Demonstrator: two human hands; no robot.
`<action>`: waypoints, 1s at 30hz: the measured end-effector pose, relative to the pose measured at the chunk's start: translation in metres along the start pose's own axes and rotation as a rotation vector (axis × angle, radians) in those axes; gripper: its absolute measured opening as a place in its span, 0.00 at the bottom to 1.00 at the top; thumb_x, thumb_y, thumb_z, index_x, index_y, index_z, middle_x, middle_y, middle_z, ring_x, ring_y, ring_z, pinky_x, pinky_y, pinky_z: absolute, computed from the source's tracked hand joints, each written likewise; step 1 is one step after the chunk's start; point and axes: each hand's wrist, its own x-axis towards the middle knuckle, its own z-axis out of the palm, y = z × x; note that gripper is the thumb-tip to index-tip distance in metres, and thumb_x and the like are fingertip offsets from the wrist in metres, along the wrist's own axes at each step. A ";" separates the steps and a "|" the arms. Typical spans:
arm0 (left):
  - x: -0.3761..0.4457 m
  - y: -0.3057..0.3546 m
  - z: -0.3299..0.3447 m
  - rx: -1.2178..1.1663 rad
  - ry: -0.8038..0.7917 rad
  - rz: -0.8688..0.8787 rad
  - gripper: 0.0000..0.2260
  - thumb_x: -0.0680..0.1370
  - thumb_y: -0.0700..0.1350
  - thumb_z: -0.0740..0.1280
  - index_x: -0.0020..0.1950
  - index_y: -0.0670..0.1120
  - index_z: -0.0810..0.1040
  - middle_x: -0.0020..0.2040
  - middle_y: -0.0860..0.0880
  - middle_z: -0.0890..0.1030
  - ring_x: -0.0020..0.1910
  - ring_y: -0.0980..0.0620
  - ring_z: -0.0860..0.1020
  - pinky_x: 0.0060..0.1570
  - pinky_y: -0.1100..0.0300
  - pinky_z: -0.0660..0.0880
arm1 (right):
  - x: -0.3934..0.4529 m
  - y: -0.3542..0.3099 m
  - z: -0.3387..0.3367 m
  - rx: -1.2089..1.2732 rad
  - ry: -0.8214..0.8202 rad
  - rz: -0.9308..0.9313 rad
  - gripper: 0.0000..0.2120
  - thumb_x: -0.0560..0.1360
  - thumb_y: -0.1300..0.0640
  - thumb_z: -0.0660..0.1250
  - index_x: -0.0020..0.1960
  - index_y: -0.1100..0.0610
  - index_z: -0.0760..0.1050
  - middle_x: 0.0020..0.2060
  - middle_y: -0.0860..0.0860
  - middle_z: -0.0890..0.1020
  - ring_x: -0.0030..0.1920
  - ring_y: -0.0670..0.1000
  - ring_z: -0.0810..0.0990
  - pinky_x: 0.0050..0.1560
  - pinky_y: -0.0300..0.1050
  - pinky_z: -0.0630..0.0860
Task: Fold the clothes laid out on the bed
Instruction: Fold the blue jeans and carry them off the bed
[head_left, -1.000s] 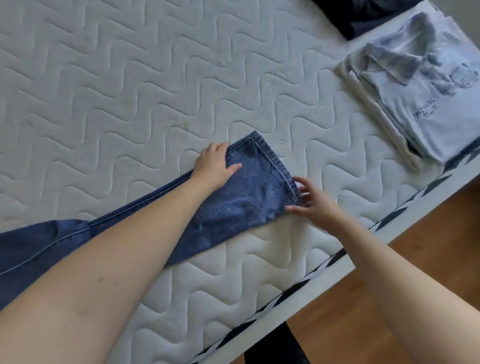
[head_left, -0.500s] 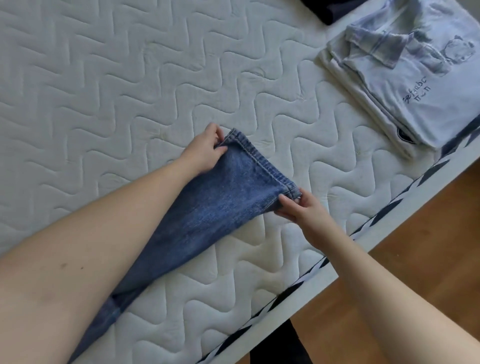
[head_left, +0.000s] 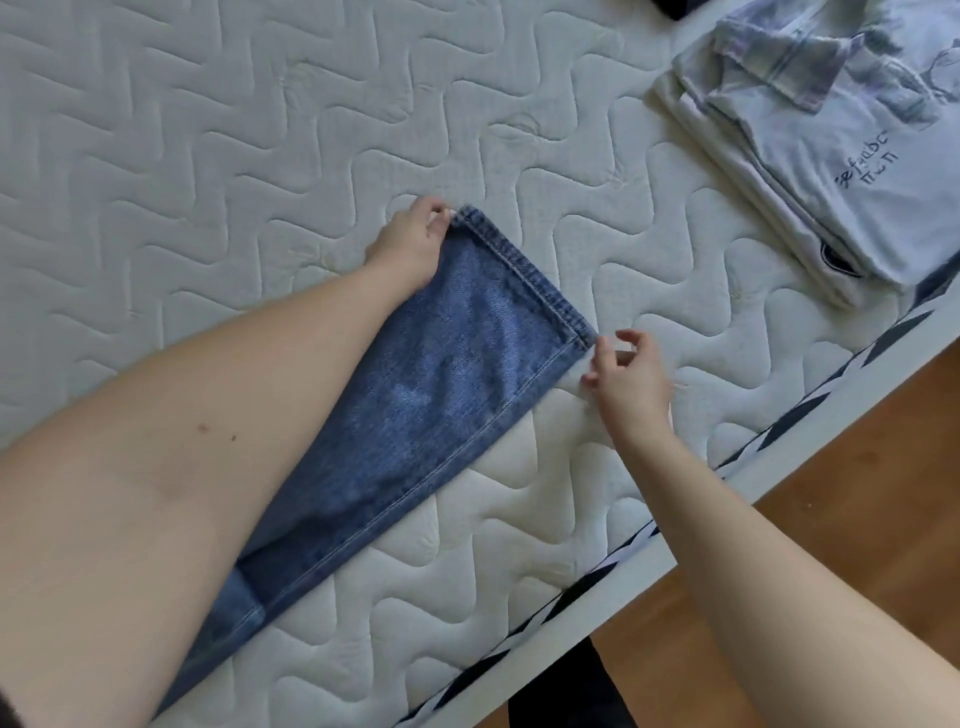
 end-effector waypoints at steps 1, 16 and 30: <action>0.000 -0.005 -0.002 0.018 0.001 -0.018 0.19 0.82 0.57 0.58 0.67 0.48 0.70 0.59 0.43 0.78 0.57 0.42 0.76 0.59 0.49 0.72 | 0.002 0.000 0.001 -0.050 -0.022 -0.061 0.19 0.79 0.48 0.64 0.67 0.51 0.68 0.49 0.49 0.80 0.44 0.51 0.82 0.52 0.51 0.78; -0.007 -0.024 -0.006 0.048 -0.039 0.169 0.06 0.78 0.47 0.68 0.53 0.48 0.75 0.48 0.46 0.81 0.45 0.46 0.77 0.47 0.55 0.72 | 0.036 -0.022 -0.031 -0.403 -0.145 -0.105 0.11 0.74 0.61 0.70 0.44 0.52 0.68 0.42 0.53 0.82 0.37 0.55 0.81 0.28 0.40 0.70; -0.031 -0.065 -0.039 0.491 -0.498 0.023 0.17 0.70 0.52 0.77 0.48 0.49 0.72 0.48 0.47 0.79 0.45 0.47 0.74 0.46 0.57 0.72 | 0.078 -0.092 0.066 -0.494 -0.284 -0.341 0.30 0.75 0.44 0.70 0.71 0.56 0.67 0.60 0.54 0.78 0.59 0.54 0.77 0.59 0.47 0.72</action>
